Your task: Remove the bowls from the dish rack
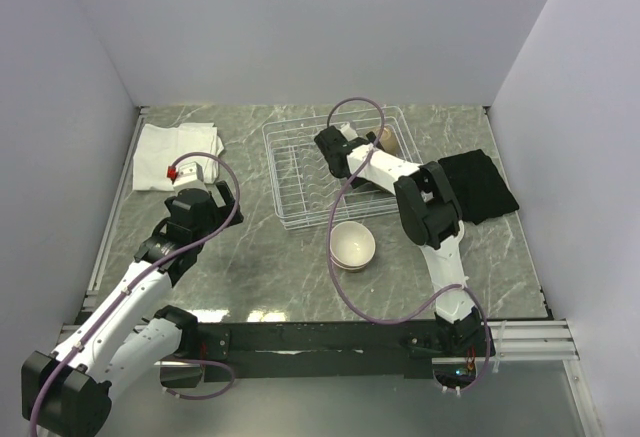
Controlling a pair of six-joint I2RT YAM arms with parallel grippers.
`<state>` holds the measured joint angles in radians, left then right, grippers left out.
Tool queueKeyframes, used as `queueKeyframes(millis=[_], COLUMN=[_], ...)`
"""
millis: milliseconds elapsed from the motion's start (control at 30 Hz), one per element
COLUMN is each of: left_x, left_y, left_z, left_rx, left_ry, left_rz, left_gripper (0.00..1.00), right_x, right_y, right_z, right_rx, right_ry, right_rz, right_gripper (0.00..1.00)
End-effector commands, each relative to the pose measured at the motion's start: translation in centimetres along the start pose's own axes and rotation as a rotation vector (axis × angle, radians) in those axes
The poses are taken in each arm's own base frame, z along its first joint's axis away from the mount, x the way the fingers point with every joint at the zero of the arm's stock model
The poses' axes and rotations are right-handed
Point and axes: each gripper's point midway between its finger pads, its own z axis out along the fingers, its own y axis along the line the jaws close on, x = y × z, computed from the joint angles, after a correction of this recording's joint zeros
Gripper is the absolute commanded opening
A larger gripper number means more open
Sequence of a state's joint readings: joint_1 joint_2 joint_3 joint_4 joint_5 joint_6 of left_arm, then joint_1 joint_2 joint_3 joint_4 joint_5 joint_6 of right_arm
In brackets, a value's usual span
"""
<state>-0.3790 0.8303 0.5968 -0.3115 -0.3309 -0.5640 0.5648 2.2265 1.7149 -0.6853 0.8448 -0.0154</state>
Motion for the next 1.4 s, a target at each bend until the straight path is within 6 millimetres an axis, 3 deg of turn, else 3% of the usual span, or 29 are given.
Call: queueKeyframes(millis=[0, 333, 667, 833, 1100, 1367], left_x=[-2.1, -2.1, -2.0, -1.9, -2.0, -1.8], left_y=[-0.7, -0.8, -0.7, -0.7, -0.9, -4.0], left_z=[-0.3, -0.3, -0.3, -0.2, -0.4, -0.9], left_rx=[0.017, 0.018, 0.016, 0.015, 0.033, 0.209], left_ry=[-0.055, -0.056, -0.054, -0.049, -0.053, -0.033], left_rz=[-0.018, -0.018, -0.017, -0.017, -0.015, 0.002], left_gripper=[0.99, 1.00, 0.99, 0.99, 1.00, 0.99], right_x=[2.2, 0.1, -0.8, -1.5, -2.7, -4.8], right_y=[2.0, -2.6, -5.5, -6.4, -6.6, -7.2], right_z=[0.6, -2.7, -5.4, -6.5, -8.2, -11.8], right_rx=[-0.072, -0.021, -0.023, -0.047, -0.161, -0.370], right_ry=[0.067, -0.022, -0.077, -0.109, -0.154, -0.238], right_rz=[-0.010, 0.060, 0.114, 0.152, 0.233, 0.389], right_gripper=[0.86, 0.56, 0.37, 0.22, 0.15, 0.15])
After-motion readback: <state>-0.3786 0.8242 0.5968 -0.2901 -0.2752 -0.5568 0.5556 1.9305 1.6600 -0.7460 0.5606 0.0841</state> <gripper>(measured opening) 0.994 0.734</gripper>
